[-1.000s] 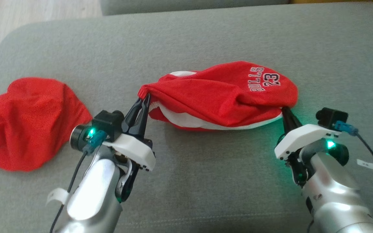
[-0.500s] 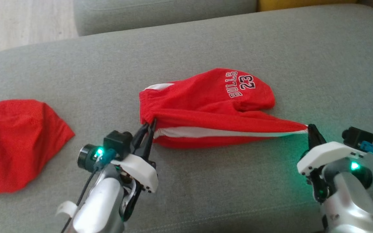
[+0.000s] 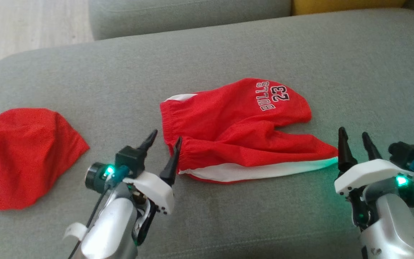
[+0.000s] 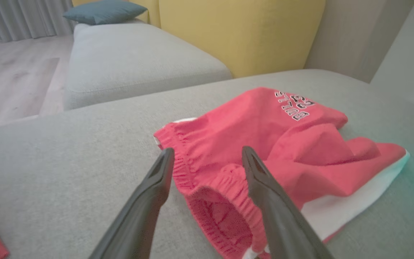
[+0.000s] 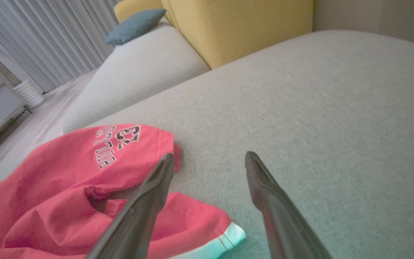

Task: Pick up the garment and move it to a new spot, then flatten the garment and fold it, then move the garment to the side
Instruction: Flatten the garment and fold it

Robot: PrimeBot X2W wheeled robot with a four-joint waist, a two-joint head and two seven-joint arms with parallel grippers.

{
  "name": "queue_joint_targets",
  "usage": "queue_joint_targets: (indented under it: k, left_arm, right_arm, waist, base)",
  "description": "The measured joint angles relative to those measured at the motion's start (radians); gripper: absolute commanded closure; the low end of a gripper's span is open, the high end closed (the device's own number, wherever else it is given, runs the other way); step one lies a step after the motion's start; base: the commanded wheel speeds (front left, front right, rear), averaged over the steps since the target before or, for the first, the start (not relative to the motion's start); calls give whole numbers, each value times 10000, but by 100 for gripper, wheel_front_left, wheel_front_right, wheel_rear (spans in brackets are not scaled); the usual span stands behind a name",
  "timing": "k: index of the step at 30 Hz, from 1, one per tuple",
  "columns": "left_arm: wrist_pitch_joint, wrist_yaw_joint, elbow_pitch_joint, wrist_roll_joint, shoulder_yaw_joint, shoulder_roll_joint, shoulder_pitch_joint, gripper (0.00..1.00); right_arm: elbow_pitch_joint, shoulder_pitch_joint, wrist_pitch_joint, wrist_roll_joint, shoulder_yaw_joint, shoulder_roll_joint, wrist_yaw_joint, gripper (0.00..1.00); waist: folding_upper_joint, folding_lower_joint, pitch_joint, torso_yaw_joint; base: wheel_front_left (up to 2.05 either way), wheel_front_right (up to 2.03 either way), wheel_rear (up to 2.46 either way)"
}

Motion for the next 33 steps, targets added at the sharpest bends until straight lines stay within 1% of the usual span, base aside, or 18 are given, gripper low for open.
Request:
queue_joint_targets:
  k: [4,8,11,14,16,18,21,26,33]
  left_arm:
    - [-2,186,-713,-115,341,-8,203,0]
    - [-2,278,-1450,-150,514,-10,927,0]
    - [-2,280,-1843,-161,543,-8,1543,0]
    - [0,267,-1941,-236,493,-6,1901,0]
    - [0,163,-1933,-232,422,-6,1940,0]
    - [-2,13,-1850,-232,291,-6,1896,0]
    - [130,-265,-1279,-190,-232,-8,1707,0]
    - [464,-274,-554,31,-518,0,1266,0]
    - [466,-272,190,29,-545,-2,785,0]
  right_arm:
    - [-1012,499,-138,0,94,0,0,0]
    - [-2069,1290,-192,-2,382,10,0,0]
    - [-2752,1912,-186,-2,656,17,0,0]
    - [-3189,2305,-117,-2,671,33,0,0]
    - [-3367,2389,-35,-81,627,33,0,0]
    - [-3542,2426,21,-102,608,33,0,0]
    - [-3781,2425,132,-102,514,35,0,0]
    - [-3868,2424,150,-102,499,36,0,0]
    - [-3902,2407,197,-96,491,36,0,0]
  waist:
    - [0,0,-168,231]
    - [0,0,-329,493]
    - [0,0,-409,651]
    - [0,0,-403,742]
    - [0,0,-372,749]
    - [0,0,-326,734]
    - [0,0,-198,628]
    - [0,0,-9,416]
    - [0,0,296,114]
  base:
    - [0,0,0]
    - [0,0,0]
    - [0,0,0]
    - [0,0,0]
    - [0,0,0]
    - [0,0,0]
    - [0,0,0]
    - [0,0,0]
    - [0,0,0]
